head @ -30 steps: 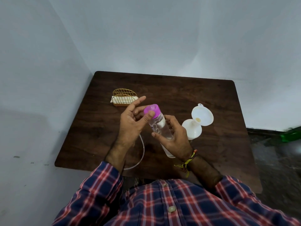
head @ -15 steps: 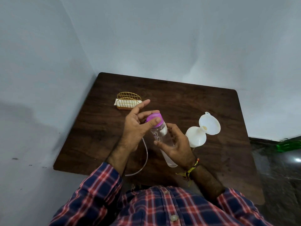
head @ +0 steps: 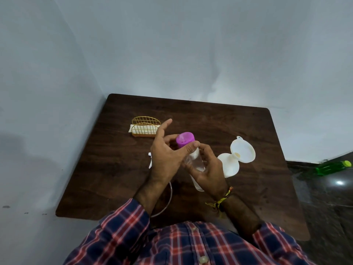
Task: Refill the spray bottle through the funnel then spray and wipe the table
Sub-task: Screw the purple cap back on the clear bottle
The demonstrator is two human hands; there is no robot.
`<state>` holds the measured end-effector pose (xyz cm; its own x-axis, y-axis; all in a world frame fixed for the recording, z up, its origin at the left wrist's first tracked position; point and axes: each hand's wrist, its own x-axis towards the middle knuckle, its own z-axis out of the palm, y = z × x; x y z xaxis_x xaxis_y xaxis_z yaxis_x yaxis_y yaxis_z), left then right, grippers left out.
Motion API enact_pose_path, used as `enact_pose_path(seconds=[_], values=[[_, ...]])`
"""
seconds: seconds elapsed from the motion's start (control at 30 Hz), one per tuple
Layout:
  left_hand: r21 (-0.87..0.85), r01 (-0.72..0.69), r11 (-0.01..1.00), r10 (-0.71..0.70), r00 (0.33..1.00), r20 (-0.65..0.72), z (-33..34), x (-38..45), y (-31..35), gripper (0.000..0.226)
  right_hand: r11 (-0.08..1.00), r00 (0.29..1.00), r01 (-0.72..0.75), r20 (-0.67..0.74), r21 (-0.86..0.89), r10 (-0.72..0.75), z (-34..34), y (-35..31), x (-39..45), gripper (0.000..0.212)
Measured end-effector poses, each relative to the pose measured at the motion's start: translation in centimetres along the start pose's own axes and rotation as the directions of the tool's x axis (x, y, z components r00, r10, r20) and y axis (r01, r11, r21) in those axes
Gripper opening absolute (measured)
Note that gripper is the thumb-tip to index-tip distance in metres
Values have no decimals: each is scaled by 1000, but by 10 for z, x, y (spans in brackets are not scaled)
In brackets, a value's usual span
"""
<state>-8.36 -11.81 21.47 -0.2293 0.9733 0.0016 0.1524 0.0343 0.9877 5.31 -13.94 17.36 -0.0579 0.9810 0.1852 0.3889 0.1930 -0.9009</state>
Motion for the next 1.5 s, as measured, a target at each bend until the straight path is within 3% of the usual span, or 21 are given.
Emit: enact_pose_path(seconds=[0.2,0.37,0.53,0.63,0.73,0.83,0.9,0.93,1.03,1.13,1.3,1.5], values=[[-38,7,999,-5,998,70,4,5,4,94,999,999,34,34,8,-34,-4,7,4,57],[-4,-42,999,41,950,309,-8,29,6,98,996,991,19,128,88,-30,-9,17,21,60],[-16,-33,999,37,908,418,-14,40,3,95,986,967,-52,255,157,10,-15,27,31,56],[-28,-11,1000,21,925,380,-10,42,-7,85,990,965,-58,260,130,23,-12,29,34,54],[-71,23,997,0,951,308,-5,40,-19,82,994,985,-71,161,88,56,-4,32,41,54],[-48,74,996,-70,994,84,-14,43,-42,67,995,995,-85,55,46,83,2,40,47,57],[83,172,982,-163,982,-100,-30,51,-74,54,996,996,-88,16,4,88,5,41,51,59],[228,247,942,-217,965,-149,-39,57,-93,53,995,995,-97,-4,-11,97,8,41,54,60],[630,450,633,-481,866,-135,-66,74,-140,72,990,987,-143,-69,-14,142,18,39,73,63],[783,419,459,-592,802,-82,-84,91,-164,92,988,983,-155,-106,-13,152,34,36,106,58],[881,361,306,-657,750,-79,-94,112,-190,95,984,974,-177,-138,26,178,74,40,167,57],[919,313,238,-727,685,-45,-106,132,-200,101,970,960,-231,-140,81,241,141,44,255,61]])
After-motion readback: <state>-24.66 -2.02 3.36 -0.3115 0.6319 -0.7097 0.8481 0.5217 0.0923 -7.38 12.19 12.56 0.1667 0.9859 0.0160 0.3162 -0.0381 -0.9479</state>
